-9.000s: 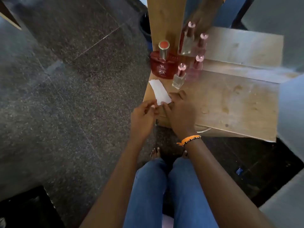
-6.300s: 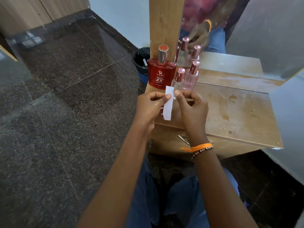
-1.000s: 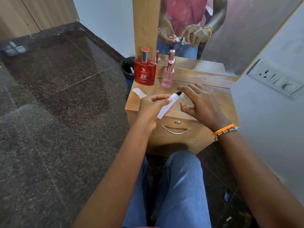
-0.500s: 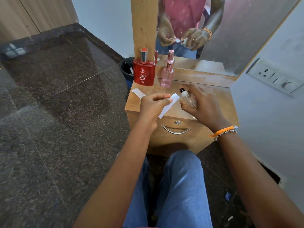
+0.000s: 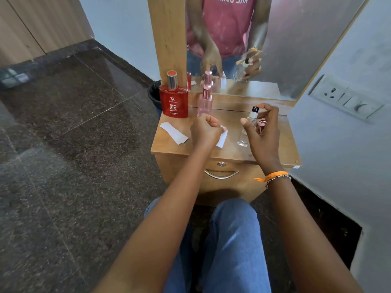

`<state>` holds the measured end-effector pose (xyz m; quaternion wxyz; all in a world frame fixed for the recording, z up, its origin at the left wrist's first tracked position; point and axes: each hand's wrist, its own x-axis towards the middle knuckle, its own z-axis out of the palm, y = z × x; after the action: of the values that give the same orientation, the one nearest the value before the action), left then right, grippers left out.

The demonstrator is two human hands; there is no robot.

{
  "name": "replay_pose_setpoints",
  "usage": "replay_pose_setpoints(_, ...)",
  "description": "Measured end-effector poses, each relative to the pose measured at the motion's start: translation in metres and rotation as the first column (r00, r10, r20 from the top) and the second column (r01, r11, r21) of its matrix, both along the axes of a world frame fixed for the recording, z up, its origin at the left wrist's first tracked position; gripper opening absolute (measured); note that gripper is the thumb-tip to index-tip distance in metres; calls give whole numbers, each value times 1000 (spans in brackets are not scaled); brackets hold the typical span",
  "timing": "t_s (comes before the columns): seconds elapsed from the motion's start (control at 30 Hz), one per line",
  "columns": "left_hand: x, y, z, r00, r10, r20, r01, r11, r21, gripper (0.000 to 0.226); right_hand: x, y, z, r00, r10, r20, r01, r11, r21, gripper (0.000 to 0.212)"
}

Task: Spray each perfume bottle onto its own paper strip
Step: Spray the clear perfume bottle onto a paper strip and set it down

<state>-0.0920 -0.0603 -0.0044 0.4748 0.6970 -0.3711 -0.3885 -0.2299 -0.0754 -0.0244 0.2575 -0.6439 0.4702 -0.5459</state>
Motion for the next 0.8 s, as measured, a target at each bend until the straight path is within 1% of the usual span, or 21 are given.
replay_pose_setpoints(0.17, -14, -16, -6, 987, -1, 164, 2, 1000, -4, 24, 3, -19, 3, 997, 11, 73, -10, 1000, -17, 36)
replay_pose_setpoints(0.27, -18, -17, -14, 972, 20, 233, -18, 1000, -10, 27, 9, -31, 5, 995, 44, 85, -42, 999, -25, 38)
replay_pose_setpoints(0.4, -20, -17, -22, 949, 21, 315, -13, 1000, -29, 11, 20, -42, 2, 993, 95, 73, -96, 995, 1, 40)
replay_pose_setpoints(0.47, -22, -17, -22, 930, 13, 367, 2, 999, -40, 8, 24, -47, -1, 991, 121, 63, -122, 992, 12, 40)
replay_pose_setpoints(0.57, -25, -15, -23, 914, 15, 407, 10, 998, -59, 11, 26, -52, -3, 989, 145, 41, -146, 989, 22, 40)
replay_pose_setpoints(0.7, -25, -15, -26, 903, 35, 428, -17, 999, -46, 7, 26, -55, -4, 984, 176, -1, -176, 984, 19, 40)
replay_pose_setpoints(0.8, -23, -17, -27, 910, 27, 414, -12, 999, -39, 4, 26, -55, -4, 982, 186, -26, -186, 982, 17, 40)
